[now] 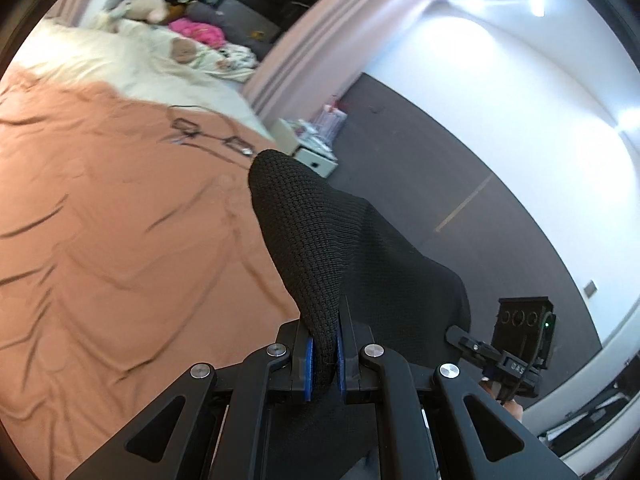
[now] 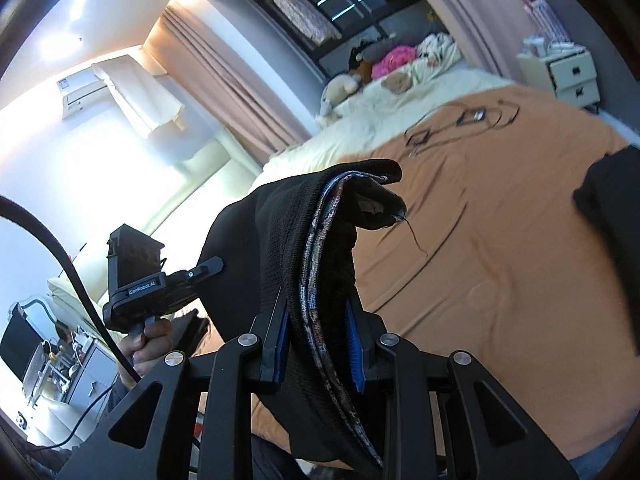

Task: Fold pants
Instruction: 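Carry the folded shorts with both grippers and lay them on the bed corner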

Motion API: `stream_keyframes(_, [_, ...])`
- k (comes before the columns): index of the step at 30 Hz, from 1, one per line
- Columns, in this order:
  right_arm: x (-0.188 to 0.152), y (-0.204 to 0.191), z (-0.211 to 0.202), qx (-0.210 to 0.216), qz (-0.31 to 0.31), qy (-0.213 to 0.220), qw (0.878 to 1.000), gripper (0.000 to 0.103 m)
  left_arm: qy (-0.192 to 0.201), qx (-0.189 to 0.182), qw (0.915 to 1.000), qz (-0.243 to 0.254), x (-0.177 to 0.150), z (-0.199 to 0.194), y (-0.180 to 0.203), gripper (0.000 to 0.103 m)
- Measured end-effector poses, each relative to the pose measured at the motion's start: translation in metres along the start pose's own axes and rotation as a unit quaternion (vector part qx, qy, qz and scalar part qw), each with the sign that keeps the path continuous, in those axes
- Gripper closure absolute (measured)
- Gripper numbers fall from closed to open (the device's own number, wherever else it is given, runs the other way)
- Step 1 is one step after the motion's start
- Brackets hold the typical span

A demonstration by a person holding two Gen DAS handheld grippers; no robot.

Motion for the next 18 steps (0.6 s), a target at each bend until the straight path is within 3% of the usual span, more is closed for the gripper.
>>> stream_keyframes(9, [0.014,0.020,-0.088,-0.041,-0.013,0.041,0.998,0.081,-0.029,-0.032,0.9978,0.050,0.004,0.073,0.074,0.094])
stream_keyframes(18, [0.010,0.026,-0.145,-0.080,-0.012,0.062,0.995,0.081,-0.059,-0.066,0.9930,0.078,0.001,0.145,0.120,0.094])
Point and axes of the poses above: each gripper's, at about its wrist camera, not at the fingertips, and z roughly the way its jaws point, y to its right, x to its top, the point moved 10 cm from there along z, roughly the way its jaws point
